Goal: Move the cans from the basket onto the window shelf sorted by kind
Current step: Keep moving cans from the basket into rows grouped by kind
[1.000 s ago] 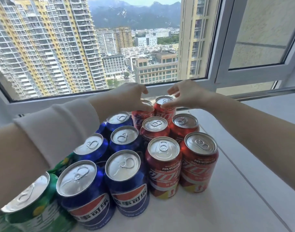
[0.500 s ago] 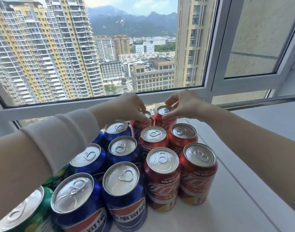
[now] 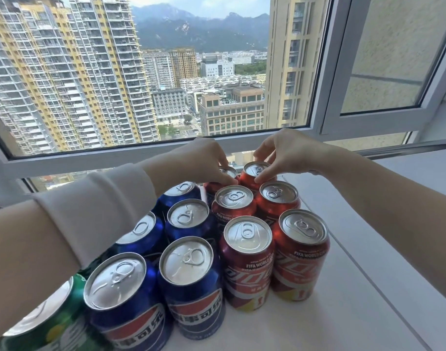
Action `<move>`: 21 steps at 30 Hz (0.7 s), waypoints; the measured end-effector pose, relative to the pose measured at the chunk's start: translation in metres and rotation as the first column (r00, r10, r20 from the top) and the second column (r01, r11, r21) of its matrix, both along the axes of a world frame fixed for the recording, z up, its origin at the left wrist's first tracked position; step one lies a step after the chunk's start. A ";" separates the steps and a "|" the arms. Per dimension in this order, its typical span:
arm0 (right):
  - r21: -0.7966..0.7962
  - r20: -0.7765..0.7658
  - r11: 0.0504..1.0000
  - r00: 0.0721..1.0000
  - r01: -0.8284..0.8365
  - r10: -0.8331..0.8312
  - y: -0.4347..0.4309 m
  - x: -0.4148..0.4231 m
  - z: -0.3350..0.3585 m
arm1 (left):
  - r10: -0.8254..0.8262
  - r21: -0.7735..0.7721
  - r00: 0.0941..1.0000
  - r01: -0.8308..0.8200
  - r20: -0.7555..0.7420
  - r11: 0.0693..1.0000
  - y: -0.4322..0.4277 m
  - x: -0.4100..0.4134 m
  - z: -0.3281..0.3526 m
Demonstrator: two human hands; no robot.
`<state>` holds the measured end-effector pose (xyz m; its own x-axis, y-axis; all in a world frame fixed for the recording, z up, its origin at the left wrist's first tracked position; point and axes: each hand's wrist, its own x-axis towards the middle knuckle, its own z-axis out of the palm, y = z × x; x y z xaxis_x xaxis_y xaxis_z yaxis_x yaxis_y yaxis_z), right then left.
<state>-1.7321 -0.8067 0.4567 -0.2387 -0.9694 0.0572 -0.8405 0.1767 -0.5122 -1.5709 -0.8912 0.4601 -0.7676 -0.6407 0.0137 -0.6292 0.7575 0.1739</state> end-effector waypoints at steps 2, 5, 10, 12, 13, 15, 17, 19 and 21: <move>0.012 0.002 1.000 1.000 -0.011 0.011 0.000 -0.001 0.001 | 0.003 0.002 1.000 -0.003 0.010 1.000 0.000 -0.001 0.000; 0.027 0.001 0.999 1.000 -0.020 0.020 -0.001 -0.002 0.001 | 0.004 -0.001 0.999 -0.004 0.036 1.000 -0.001 -0.001 0.000; 0.033 0.030 0.998 0.998 -0.055 0.054 0.001 -0.001 -0.004 | -0.003 -0.053 0.993 0.009 0.116 0.999 0.007 -0.002 -0.001; 0.014 0.076 0.999 0.996 -0.047 0.046 0.010 0.002 -0.003 | 0.001 -0.040 0.993 0.004 0.122 0.999 0.016 0.002 0.005; -0.021 0.099 0.999 0.995 -0.024 0.026 0.018 0.004 -0.002 | 0.000 -0.029 0.996 0.003 0.095 1.000 0.022 0.005 0.010; -0.128 0.144 0.991 0.989 0.037 -0.018 0.041 0.007 -0.001 | -0.021 -0.037 1.000 0.021 -0.011 0.999 0.042 0.017 0.019; -0.231 0.216 0.970 0.976 0.072 -0.021 0.071 0.014 -0.004 | -0.084 -0.060 0.990 0.077 -0.112 0.995 0.068 0.033 0.022; -0.300 0.280 0.951 0.960 0.075 0.013 0.104 0.024 -0.014 | -0.141 -0.086 0.982 0.131 -0.125 0.988 0.094 0.048 0.014; -0.328 0.329 0.942 0.943 0.072 0.042 0.129 0.032 -0.030 | -0.149 -0.118 0.985 0.138 -0.088 0.983 0.111 0.057 0.002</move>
<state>-1.7002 -0.6775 0.4264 -0.3137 -0.9042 0.2898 -0.6145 -0.0394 -0.7880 -1.5139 -0.7802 0.4617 -0.8433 -0.5141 0.1566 -0.4968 0.8569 0.1376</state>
